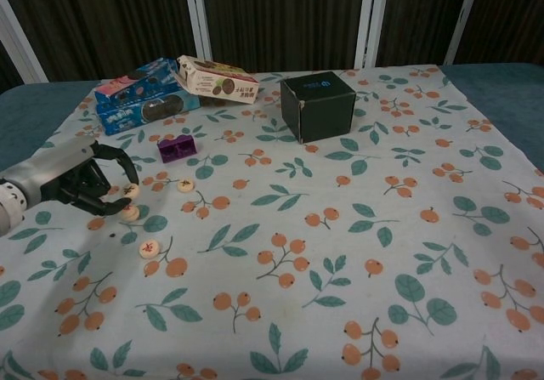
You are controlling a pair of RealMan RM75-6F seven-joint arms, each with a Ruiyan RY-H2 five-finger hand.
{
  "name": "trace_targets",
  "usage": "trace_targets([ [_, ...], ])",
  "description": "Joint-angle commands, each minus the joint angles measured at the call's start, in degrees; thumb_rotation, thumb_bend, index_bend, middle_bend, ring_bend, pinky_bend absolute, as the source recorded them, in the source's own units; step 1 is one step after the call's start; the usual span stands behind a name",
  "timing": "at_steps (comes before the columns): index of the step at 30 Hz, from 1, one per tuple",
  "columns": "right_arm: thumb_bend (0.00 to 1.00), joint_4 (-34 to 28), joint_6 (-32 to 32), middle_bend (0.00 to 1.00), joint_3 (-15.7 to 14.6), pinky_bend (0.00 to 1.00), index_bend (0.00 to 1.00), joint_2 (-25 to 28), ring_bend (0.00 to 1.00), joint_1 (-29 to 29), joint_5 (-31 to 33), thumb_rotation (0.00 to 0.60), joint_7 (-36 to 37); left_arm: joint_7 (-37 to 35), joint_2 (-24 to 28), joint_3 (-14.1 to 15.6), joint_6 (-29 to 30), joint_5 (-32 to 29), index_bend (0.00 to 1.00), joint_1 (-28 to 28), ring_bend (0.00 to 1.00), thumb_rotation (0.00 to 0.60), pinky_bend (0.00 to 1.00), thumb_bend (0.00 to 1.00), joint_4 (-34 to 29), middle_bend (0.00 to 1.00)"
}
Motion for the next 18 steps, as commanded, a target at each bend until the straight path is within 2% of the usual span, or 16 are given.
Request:
trace_targets([
  [1, 0.14, 0.0, 0.0, 0.0, 0.0, 0.0, 0.0, 0.0, 0.0, 0.0, 0.0, 0.6, 0.0, 0.2, -0.5, 0.4, -0.1, 0.1, 0.52, 0.0, 1.0, 0.6, 1.0, 0.38, 0.7, 1.0],
  [18, 0.14, 0.0, 0.0, 0.0, 0.0, 0.0, 0.0, 0.0, 0.0, 0.0, 0.1, 0.6, -0.1, 0.1, -1.5, 0.7, -0.7, 0.2, 0.49, -0.1, 1.0, 0.6, 1.0, 0.38, 3.9, 1.0],
])
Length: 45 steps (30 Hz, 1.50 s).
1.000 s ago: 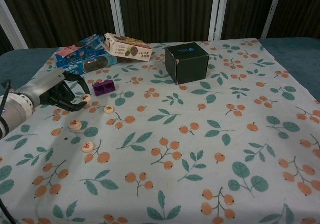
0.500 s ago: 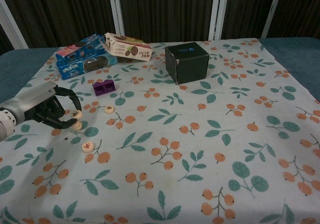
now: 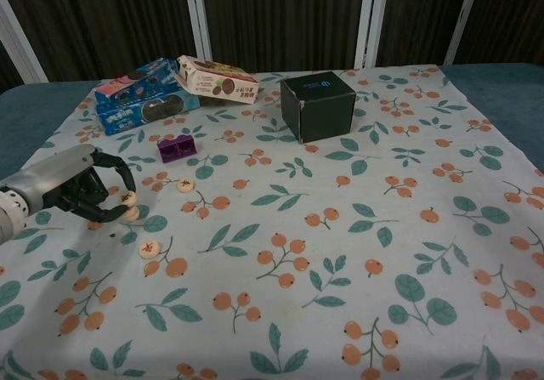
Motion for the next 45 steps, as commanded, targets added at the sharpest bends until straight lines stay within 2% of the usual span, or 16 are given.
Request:
trace_targets([
  [1, 0.14, 0.0, 0.0, 0.0, 0.0, 0.0, 0.0, 0.0, 0.0, 0.0, 0.0, 0.6, 0.0, -0.4, 0.2, 0.1, -0.1, 0.3, 0.49, 0.0, 1.0, 0.6, 1.0, 0.38, 0.1, 1.0],
  [13, 0.14, 0.0, 0.0, 0.0, 0.0, 0.0, 0.0, 0.0, 0.0, 0.0, 0.1, 0.6, 0.0, -0.9, 0.1, 0.4, -1.0, 0.4, 0.43, 0.0, 1.0, 0.6, 1.0, 0.38, 1.0, 1.0],
  [18, 0.14, 0.0, 0.0, 0.0, 0.0, 0.0, 0.0, 0.0, 0.0, 0.0, 0.1, 0.6, -0.1, -0.9, 0.2, 0.4, -1.0, 0.6, 0.38, 0.0, 1.0, 0.6, 1.0, 0.38, 1.0, 1.0],
  [24, 0.14, 0.0, 0.3, 0.0, 0.1, 0.0, 0.0, 0.0, 0.0, -0.1, 0.1, 0.6, 0.2, -1.4, 0.7, 0.5, -0.9, 1.1, 0.37, 0.2, 1.0, 0.6, 1.0, 0.38, 0.6, 1.0],
  [32, 0.14, 0.1, 0.3, 0.0, 0.0, 0.0, 0.0, 0.1, 0.0, -0.1, 0.0, 0.6, 0.4, -2.4, 0.9, -1.3, 0.6, 2.2, 0.37, -0.4, 1.0, 0.6, 1.0, 0.4, -2.3, 1.0],
  [38, 0.14, 0.1, 0.4, 0.0, 0.0, 0.0, 0.0, 0.3, 0.0, 0.0, -0.1, 0.6, 0.9, 2.0, -1.4, -2.4, 0.5, 0.4, 0.37, -2.5, 1.0, 0.6, 1.0, 0.43, -3.4, 1.0],
  [45, 0.14, 0.3, 0.7, 0.0, 0.0, 0.0, 0.0, 0.7, 0.0, -0.1, -0.1, 0.6, 1.8, 13.3, -8.7, -6.2, 1.0, -5.2, 0.38, -8.0, 1.0, 0.6, 1.0, 0.41, 2.1, 1.0],
])
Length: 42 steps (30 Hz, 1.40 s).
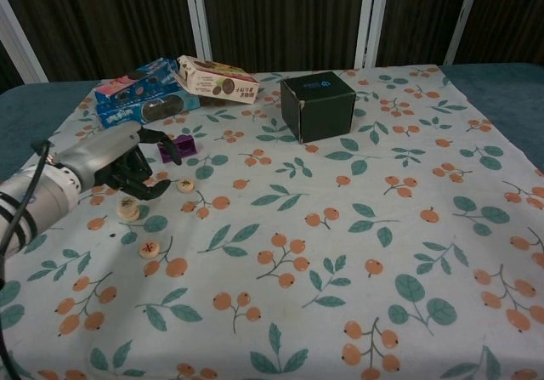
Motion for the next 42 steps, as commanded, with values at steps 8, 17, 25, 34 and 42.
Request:
trace_targets([
  [8, 0.14, 0.3, 0.8, 0.0, 0.2, 0.0, 0.0, 0.6, 0.0, -0.2, 0.4, 0.6, 1.5, 12.9, -8.4, -4.1, -1.5, -9.7, 0.38, -7.1, 1.0, 0.6, 1.0, 0.4, 10.0, 1.0],
  [17, 0.14, 0.4, 1.0, 0.0, 0.2, 0.0, 0.0, 0.8, 0.0, -0.3, 0.4, 0.6, 2.1, 15.9, -9.2, -3.8, -1.8, -12.6, 0.38, -7.8, 1.0, 0.6, 1.0, 0.4, 12.2, 1.0],
  [25, 0.14, 0.4, 1.1, 0.0, 0.3, 0.0, 0.0, 0.8, 0.0, -0.4, 0.3, 0.6, 2.2, 16.0, -10.1, -4.0, -2.4, -13.6, 0.39, -8.4, 1.0, 0.6, 1.0, 0.4, 14.1, 1.0],
  [34, 0.14, 0.5, 1.2, 0.0, 0.3, 0.0, 0.0, 0.9, 0.0, -0.4, 0.4, 0.6, 2.5, 15.0, -11.4, -3.7, -2.8, -13.2, 0.4, -8.8, 1.0, 0.6, 1.0, 0.4, 16.6, 1.0],
  [42, 0.14, 0.5, 1.2, 0.0, 0.4, 0.0, 0.0, 0.8, 0.0, -0.4, 0.3, 0.6, 2.4, 14.0, -12.0, -3.4, -2.9, -12.4, 0.43, -8.8, 1.0, 0.6, 1.0, 0.4, 17.8, 1.0],
])
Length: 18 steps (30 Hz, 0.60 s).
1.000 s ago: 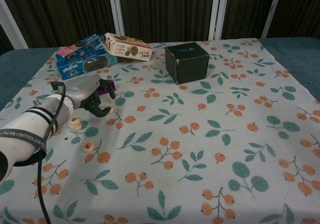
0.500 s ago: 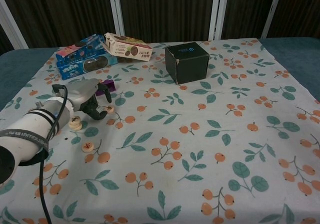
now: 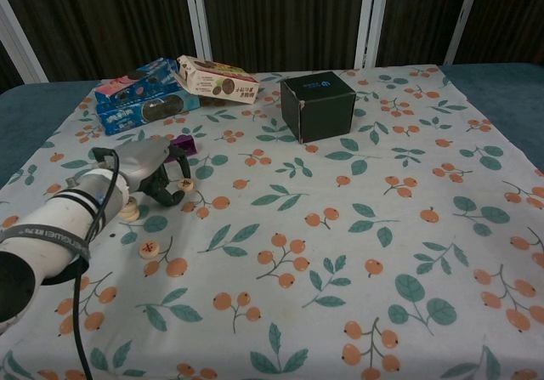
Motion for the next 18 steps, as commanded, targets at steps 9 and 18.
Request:
trace_targets([
  [9, 0.14, 0.0, 0.1, 0.0, 0.1, 0.0, 0.0, 0.0, 0.0, -0.1, 0.0, 0.6, 0.1, -0.6, -0.7, 0.1, 0.0, 0.6, 0.46, 0.0, 1.0, 0.6, 1.0, 0.4, 0.8, 1.0],
  [18, 0.14, 0.0, 0.0, 0.0, 0.1, 0.0, 0.0, 0.0, 0.0, -0.1, 0.1, 0.6, 0.0, -3.0, 1.3, -0.2, 1.9, 3.2, 0.49, 1.0, 1.0, 0.6, 1.0, 0.4, -3.2, 1.0],
])
